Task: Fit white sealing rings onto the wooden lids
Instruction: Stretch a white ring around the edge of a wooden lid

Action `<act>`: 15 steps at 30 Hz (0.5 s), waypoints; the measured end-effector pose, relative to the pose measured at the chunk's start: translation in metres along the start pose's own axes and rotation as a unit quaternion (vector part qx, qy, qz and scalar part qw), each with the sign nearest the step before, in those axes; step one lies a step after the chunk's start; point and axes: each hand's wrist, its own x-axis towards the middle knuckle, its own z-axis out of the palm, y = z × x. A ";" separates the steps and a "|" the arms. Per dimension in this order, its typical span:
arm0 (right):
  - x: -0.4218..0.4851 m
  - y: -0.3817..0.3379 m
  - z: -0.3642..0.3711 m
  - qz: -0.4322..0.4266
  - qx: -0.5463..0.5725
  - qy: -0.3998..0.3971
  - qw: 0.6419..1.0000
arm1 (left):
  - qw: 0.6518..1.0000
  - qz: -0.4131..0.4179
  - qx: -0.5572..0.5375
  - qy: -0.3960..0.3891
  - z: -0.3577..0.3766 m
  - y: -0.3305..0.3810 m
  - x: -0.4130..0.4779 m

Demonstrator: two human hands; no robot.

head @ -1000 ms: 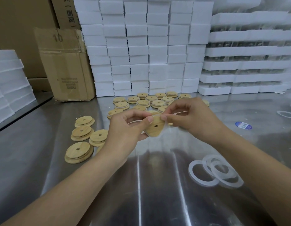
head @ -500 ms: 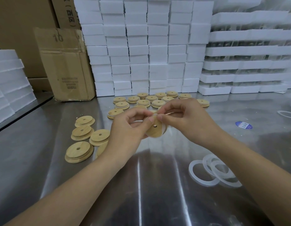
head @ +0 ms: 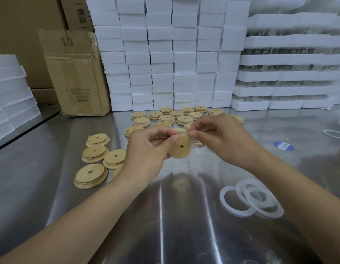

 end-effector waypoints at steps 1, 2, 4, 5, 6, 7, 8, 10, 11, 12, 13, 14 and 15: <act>0.000 0.001 -0.001 -0.001 -0.004 -0.003 1.000 | 1.000 0.002 0.005 -0.002 0.000 0.000 -0.001; 0.001 0.002 -0.002 -0.002 -0.005 -0.007 1.000 | 1.000 0.005 0.010 -0.002 0.000 -0.001 -0.001; 0.001 0.005 -0.004 -0.002 0.006 -0.015 1.000 | 1.000 0.017 0.023 0.001 -0.001 -0.002 -0.001; 0.001 0.006 -0.005 0.001 0.016 -0.017 1.000 | 0.999 0.023 0.029 0.004 -0.001 -0.002 -0.001; 0.001 0.006 -0.006 0.006 0.027 -0.020 0.999 | 0.999 0.028 0.031 0.005 -0.001 -0.002 -0.002; 0.001 0.007 -0.007 0.010 0.037 -0.023 0.999 | 0.999 0.032 0.032 0.005 0.000 -0.001 -0.002; 0.001 0.007 -0.007 0.013 0.044 -0.025 0.999 | 0.999 0.034 0.029 0.004 0.000 -0.001 -0.003; 0.000 0.006 -0.006 0.021 0.065 -0.022 0.997 | 0.999 0.031 0.009 0.008 0.001 -0.001 -0.003; 0.000 0.006 -0.005 0.031 0.084 -0.018 0.996 | 0.999 0.031 -0.006 0.011 0.001 -0.001 -0.003; 0.000 0.006 -0.004 0.043 0.103 -0.013 0.994 | 0.999 0.030 -0.018 0.014 0.000 -0.001 -0.003; 0.000 0.005 -0.003 0.051 0.116 -0.007 0.992 | 0.999 0.028 -0.025 0.016 0.000 -0.002 -0.002; 0.000 0.005 -0.001 0.055 0.119 0.000 0.991 | 0.999 0.023 -0.026 0.013 -0.001 -0.003 -0.001; 0.000 0.005 0.001 0.054 0.114 0.006 0.992 | 1.000 0.018 -0.019 0.007 -0.001 -0.004 -0.001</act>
